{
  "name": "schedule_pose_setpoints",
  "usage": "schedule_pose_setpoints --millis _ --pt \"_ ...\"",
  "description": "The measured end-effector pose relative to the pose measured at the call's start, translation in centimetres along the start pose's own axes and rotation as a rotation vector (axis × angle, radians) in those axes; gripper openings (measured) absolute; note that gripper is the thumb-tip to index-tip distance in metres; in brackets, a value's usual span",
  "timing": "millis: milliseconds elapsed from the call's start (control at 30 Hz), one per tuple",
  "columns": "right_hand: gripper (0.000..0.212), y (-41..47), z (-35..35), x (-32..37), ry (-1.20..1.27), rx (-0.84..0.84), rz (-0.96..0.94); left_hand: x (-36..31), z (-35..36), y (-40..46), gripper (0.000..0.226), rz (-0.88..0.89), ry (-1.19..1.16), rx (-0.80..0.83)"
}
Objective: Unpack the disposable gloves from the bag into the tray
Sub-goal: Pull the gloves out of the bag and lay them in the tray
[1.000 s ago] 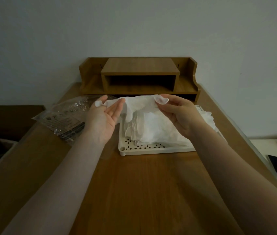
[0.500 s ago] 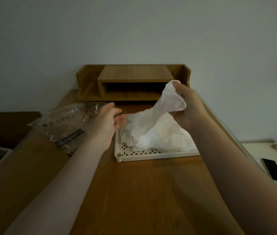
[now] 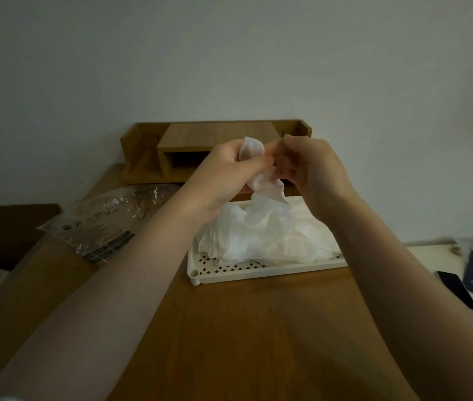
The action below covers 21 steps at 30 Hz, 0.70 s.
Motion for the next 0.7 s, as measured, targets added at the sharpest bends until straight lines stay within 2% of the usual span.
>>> schedule_pose_setpoints --millis 33,100,200,233,333,433,533,700 --pt "0.022 0.0 -0.3 0.7 -0.06 -0.016 -0.059 0.1 -0.1 0.1 0.006 0.002 0.008 0.001" --pt "0.01 0.2 -0.5 1.3 -0.088 0.038 -0.095 0.6 -0.2 0.0 0.016 -0.017 0.04 0.047" --pt "0.04 0.3 0.1 0.0 -0.13 0.351 0.082 1.0 0.1 -0.4 0.029 -0.042 0.091 0.127" --pt "0.042 -0.1 0.4 -0.6 -0.202 0.41 0.145 1.2 0.0 -0.5 0.028 -0.044 0.105 0.122" --pt "0.036 -0.4 0.5 -2.1 -0.274 0.391 0.225 1.4 -0.9 -0.5 0.029 -0.045 0.101 0.034" --pt "0.029 -1.1 0.8 -3.7 -0.19 0.492 0.336 1.8 -1.4 -0.8 0.034 -0.064 0.065 -0.001" --pt "0.03 -1.6 1.4 -4.9 -0.1 0.547 0.44 2.3 -1.5 -0.9 0.046 -0.073 0.082 0.023" --pt "0.02 -1.8 2.4 -5.5 -0.019 0.585 0.417 2.5 -1.5 -0.6 0.04 -0.097 0.053 0.015"
Point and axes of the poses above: each hand's wrist, its own y-axis towards the middle knuckle, its own z-axis out of the palm, x = y × z, the point moved 7 cm from there along y, towards the middle knuckle, and after that the axes turned 15 degrees about y, right-handed, at the moved point
